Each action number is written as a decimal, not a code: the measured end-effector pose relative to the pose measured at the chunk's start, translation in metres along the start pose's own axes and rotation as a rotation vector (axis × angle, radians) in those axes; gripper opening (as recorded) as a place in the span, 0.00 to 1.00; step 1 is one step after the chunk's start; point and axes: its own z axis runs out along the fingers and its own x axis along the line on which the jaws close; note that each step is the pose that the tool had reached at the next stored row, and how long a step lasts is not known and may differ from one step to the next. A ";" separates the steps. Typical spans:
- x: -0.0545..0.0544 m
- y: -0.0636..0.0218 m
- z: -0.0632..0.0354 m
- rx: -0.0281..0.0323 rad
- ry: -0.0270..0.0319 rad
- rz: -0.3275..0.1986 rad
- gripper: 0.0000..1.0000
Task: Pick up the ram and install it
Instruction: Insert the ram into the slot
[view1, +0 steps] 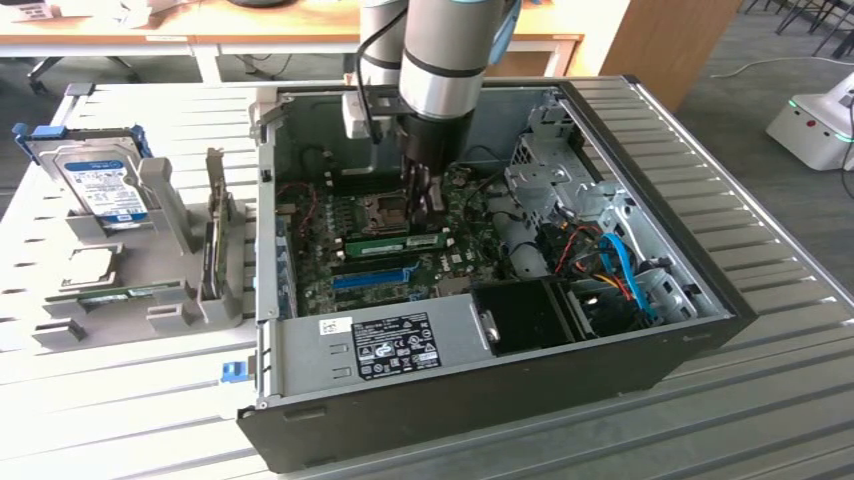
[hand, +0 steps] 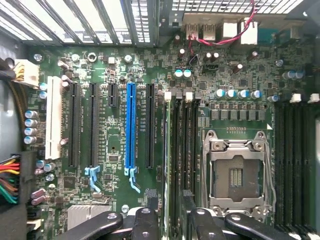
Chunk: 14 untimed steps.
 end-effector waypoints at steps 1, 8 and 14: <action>0.000 0.0001 -0.0020 0.0000 0.0000 0.000 0.31; 0.000 0.0006 -0.0162 0.0000 0.0001 0.000 0.31; 0.000 0.0011 -0.0277 0.0000 0.0001 0.000 0.31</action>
